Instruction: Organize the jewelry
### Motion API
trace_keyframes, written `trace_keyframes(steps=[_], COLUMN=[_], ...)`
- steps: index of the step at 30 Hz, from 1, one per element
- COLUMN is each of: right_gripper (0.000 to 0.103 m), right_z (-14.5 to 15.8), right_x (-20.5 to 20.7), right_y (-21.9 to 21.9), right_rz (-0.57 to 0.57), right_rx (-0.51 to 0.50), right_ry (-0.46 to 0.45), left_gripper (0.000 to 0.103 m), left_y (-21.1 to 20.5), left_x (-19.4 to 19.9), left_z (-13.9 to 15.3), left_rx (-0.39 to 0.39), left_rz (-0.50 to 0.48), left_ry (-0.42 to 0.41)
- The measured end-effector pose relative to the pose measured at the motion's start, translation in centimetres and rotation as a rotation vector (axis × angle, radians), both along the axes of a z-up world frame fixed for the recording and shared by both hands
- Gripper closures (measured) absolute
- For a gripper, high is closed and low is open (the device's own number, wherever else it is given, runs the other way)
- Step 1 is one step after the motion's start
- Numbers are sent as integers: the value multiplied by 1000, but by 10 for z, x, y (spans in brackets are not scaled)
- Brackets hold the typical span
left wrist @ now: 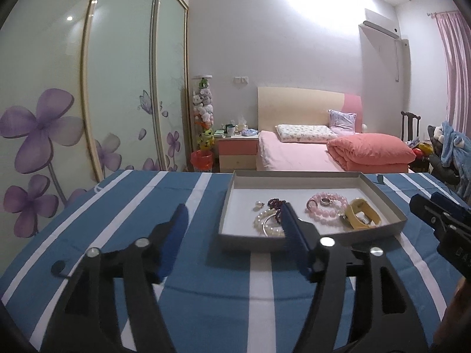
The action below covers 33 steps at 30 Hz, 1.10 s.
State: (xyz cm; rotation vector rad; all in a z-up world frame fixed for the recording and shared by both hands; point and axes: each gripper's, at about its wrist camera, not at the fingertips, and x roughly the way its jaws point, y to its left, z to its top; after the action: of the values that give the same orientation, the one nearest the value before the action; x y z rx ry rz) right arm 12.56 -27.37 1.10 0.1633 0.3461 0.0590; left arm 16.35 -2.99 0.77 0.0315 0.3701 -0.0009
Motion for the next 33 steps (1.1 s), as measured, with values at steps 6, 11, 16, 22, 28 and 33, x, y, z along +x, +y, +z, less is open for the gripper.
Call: trace_keyframes(steps=[6, 11, 16, 22, 28, 33], right_gripper=[18, 7, 2, 2, 2, 2], right_z=[2, 0, -4, -7, -7, -6], right_x=[-24, -34, -45, -51, -54, -55], right_y=[0, 3, 3, -2, -3, -2], right_rz=[-6, 4, 2, -21, -13, -10], right_rx=[-13, -17, -13, -13, -18, -22], right_ry=[-21, -22, -35, -48, -56, -62], left_gripper=[12, 5, 5, 5, 5, 5], left_y=[2, -3, -4, 2, 6, 3], left_x=[-32, -48, -56, -59, -60, -59], left_z=[2, 3, 2, 0, 1, 2], left_rx=[23, 36, 45, 38, 24, 28], left_rz=[14, 5, -1, 27, 37, 35], left_ry=[-35, -41, -34, -25, -28, -29])
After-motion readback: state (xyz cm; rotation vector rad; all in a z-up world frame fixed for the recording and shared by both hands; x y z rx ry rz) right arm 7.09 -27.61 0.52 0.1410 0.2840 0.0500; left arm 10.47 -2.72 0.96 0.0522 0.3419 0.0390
